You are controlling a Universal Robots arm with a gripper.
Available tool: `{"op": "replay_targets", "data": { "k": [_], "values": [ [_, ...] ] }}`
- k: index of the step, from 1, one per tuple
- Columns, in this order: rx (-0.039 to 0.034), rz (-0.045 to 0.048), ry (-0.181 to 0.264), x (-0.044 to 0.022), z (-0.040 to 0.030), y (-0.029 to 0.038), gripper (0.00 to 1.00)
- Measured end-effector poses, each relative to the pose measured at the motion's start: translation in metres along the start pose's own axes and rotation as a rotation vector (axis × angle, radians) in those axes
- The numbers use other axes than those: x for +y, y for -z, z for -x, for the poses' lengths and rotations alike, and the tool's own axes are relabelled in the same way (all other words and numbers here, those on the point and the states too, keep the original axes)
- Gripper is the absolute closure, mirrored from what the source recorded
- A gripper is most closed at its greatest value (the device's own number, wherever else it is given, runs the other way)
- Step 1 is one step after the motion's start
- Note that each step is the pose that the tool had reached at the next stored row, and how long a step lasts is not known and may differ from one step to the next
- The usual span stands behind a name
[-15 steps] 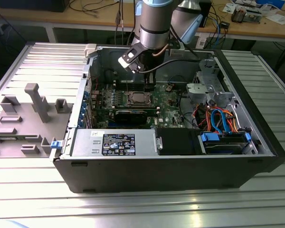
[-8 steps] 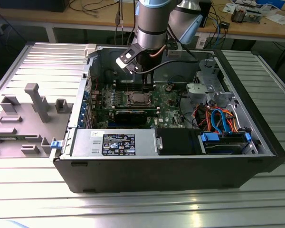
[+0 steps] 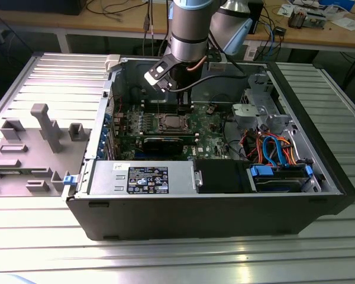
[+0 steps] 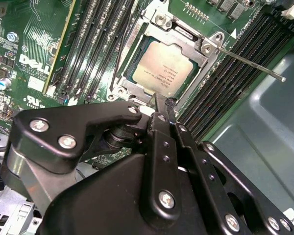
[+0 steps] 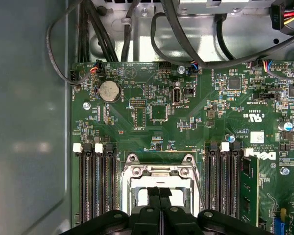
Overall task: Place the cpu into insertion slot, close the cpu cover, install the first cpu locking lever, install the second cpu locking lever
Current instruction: 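Close the cpu cover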
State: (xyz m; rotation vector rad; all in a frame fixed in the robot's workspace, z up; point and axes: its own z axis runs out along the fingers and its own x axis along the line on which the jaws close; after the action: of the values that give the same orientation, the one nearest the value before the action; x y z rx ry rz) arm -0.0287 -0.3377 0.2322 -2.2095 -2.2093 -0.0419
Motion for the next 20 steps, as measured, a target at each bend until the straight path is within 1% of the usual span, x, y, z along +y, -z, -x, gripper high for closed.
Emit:
{"op": "replay_targets", "data": {
  "k": [2, 4, 5, 6, 10, 11, 20],
  "values": [
    [0.0, 0.0, 0.0, 0.0, 0.0, 0.0, 0.89],
    [0.0002, 0.0002, 0.0, -0.0016, 0.0, -0.0004, 0.89],
    [0.0001, 0.0001, 0.0, -0.005, 0.0, -0.001, 0.89],
    [0.0, 0.0, 0.002, -0.0105, 0.0002, -0.0022, 0.89],
    [0.0001, -0.0006, 0.007, -0.0198, 0.0011, -0.0063, 0.89],
    [0.0001, -0.001, 0.009, -0.023, 0.0014, -0.0081, 0.89],
    [0.0001, -0.0054, 0.019, -0.0392, 0.0023, -0.0199, 0.89]
  ]
}}
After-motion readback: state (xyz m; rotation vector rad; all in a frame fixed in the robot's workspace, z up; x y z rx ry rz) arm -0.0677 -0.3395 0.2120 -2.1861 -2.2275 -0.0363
